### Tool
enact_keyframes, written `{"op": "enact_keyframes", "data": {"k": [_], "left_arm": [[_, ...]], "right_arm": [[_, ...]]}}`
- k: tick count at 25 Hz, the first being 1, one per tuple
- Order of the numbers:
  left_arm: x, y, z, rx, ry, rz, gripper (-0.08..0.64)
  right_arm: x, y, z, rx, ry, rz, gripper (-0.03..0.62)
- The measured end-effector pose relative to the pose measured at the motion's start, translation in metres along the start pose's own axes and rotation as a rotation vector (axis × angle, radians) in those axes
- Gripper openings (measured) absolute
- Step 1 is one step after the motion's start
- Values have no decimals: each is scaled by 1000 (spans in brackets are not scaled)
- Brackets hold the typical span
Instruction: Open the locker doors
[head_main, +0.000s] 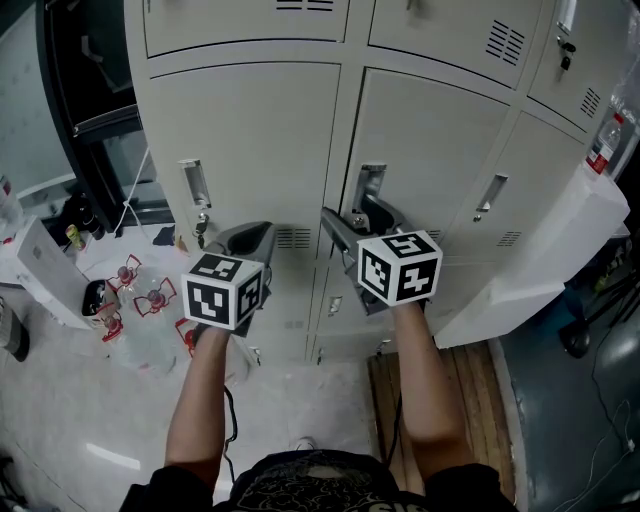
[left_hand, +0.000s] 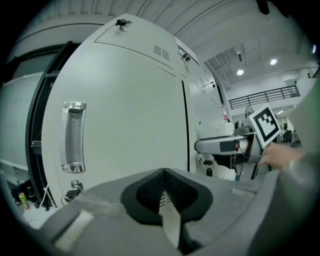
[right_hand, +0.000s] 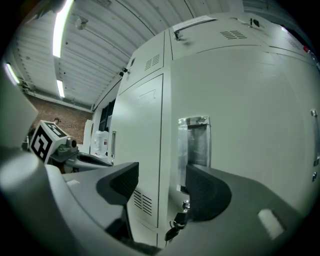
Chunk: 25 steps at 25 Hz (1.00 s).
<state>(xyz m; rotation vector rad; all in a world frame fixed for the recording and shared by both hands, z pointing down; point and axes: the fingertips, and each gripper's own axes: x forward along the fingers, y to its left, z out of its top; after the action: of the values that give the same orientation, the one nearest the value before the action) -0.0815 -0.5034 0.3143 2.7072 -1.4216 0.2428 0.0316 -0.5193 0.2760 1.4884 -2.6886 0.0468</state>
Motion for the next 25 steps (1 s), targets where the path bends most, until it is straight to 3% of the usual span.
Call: {"op": "enact_keyframes", "data": {"k": [17, 25], "left_arm": [[-12, -58, 5, 2, -3, 17, 0], [-23, -84, 3, -1, 2, 53, 1]], "right_arm": [[-54, 10, -3, 4, -24, 71, 215], [-80, 14, -4, 4, -33, 123, 215]]}}
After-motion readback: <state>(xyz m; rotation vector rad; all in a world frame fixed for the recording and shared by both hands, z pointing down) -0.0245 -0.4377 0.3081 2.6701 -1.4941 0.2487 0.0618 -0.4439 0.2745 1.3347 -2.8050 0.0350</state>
